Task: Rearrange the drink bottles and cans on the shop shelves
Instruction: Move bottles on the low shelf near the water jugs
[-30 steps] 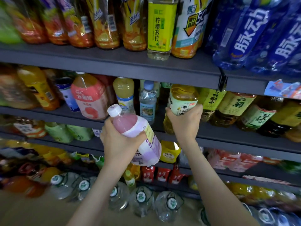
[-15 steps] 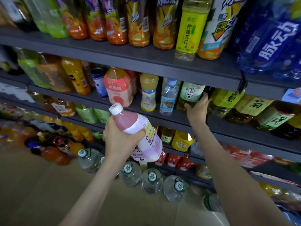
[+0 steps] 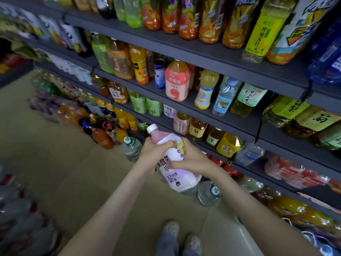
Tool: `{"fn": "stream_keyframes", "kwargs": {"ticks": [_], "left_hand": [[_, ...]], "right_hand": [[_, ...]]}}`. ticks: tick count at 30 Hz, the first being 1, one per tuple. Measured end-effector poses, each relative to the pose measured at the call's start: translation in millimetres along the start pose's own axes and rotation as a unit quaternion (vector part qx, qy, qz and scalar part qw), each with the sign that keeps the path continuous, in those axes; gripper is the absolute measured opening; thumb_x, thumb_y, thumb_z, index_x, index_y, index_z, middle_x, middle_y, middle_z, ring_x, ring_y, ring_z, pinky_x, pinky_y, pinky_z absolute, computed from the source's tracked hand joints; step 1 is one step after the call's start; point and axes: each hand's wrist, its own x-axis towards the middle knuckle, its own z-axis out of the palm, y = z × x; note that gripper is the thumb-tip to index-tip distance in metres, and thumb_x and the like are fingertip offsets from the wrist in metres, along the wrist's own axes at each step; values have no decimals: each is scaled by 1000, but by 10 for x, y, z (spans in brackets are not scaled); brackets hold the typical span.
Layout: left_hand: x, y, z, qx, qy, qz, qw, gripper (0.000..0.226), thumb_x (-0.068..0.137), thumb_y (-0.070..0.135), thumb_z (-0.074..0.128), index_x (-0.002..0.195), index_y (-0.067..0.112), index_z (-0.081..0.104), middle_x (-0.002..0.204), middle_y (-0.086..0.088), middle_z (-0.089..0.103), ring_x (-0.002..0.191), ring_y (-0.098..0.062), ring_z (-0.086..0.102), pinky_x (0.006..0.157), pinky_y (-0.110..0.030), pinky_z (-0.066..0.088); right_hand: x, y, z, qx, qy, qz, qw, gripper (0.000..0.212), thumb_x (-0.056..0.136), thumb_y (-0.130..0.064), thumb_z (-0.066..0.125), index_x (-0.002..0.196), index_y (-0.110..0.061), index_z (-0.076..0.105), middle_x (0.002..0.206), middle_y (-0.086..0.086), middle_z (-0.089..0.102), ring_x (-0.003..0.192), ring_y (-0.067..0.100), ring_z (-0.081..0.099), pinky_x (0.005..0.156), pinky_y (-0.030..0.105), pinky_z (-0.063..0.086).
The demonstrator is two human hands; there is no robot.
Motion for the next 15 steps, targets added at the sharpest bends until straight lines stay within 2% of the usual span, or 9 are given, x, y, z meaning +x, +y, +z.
{"fn": "stream_keyframes", "kwargs": {"ticks": [1, 2, 4, 5, 7, 9, 10, 12, 15], "left_hand": [[5, -3, -78, 6, -15, -10, 1000, 51, 61, 31, 81, 105, 15, 61, 96, -7, 72, 80, -19, 70, 66, -33, 57], [0, 14, -172, 12, -29, -16, 999, 57, 63, 36, 81, 111, 17, 58, 101, -5, 70, 84, -19, 70, 67, -33, 57], [14, 42, -388, 12, -59, -11, 998, 52, 75, 36, 76, 120, 21, 54, 108, -3, 68, 90, -19, 68, 69, -32, 54], [32, 38, -499, 5, -76, -15, 997, 50, 79, 36, 72, 124, 22, 53, 110, -4, 68, 93, -20, 67, 73, -34, 55], [66, -5, -703, -15, -120, -43, 992, 55, 80, 39, 70, 128, 24, 51, 114, -4, 67, 100, -24, 66, 83, -41, 55], [108, -70, -868, -39, -182, -80, 979, 56, 78, 38, 71, 127, 23, 50, 114, -5, 69, 100, -25, 67, 78, -41, 57], [141, -95, -945, -45, -207, -84, 974, 55, 76, 35, 71, 126, 22, 51, 113, -5, 69, 99, -24, 68, 75, -40, 58], [258, -98, -1089, -37, -239, -61, 968, 54, 75, 26, 74, 125, 21, 53, 113, -5, 69, 101, -25, 67, 81, -43, 57], [486, -38, -1275, -11, -257, -20, 966, 43, 79, 14, 74, 118, 21, 58, 112, -6, 70, 102, -25, 67, 87, -44, 55]], "right_hand": [[-6, -40, 50, 20, 5, 2, 1000, 51, 74, -23, 76, 104, -39, 39, 97, -20, 54, 86, -9, 52, 71, 7, 43], [1, -73, 104, 59, 10, 16, 998, 50, 73, -23, 77, 103, -38, 41, 95, -19, 58, 86, -6, 56, 77, 13, 48], [69, -67, 228, 173, 23, 37, 984, 50, 68, -25, 79, 108, -32, 50, 101, -7, 68, 92, 11, 67, 85, 39, 55], [109, -83, 282, 226, 32, 45, 973, 48, 70, -22, 79, 110, -29, 53, 104, -1, 70, 94, 18, 69, 85, 46, 56], [201, -159, 360, 318, 42, 58, 945, 41, 79, -14, 74, 114, -24, 55, 106, 7, 71, 93, 25, 70, 82, 48, 56], [314, -249, 442, 370, 37, 56, 927, 43, 82, -12, 71, 121, -19, 53, 108, 10, 71, 94, 28, 70, 81, 48, 56], [380, -303, 481, 378, 33, 50, 924, 42, 83, -11, 69, 121, -18, 54, 107, 10, 71, 95, 28, 69, 81, 48, 56], [530, -387, 555, 371, 21, 30, 928, 40, 84, -10, 68, 121, -18, 55, 108, 9, 71, 96, 28, 69, 81, 47, 56], [757, -405, 655, 352, 14, 37, 935, 71, 71, -25, 77, 133, -21, 45, 119, 8, 67, 105, 28, 66, 89, 52, 53]]}}
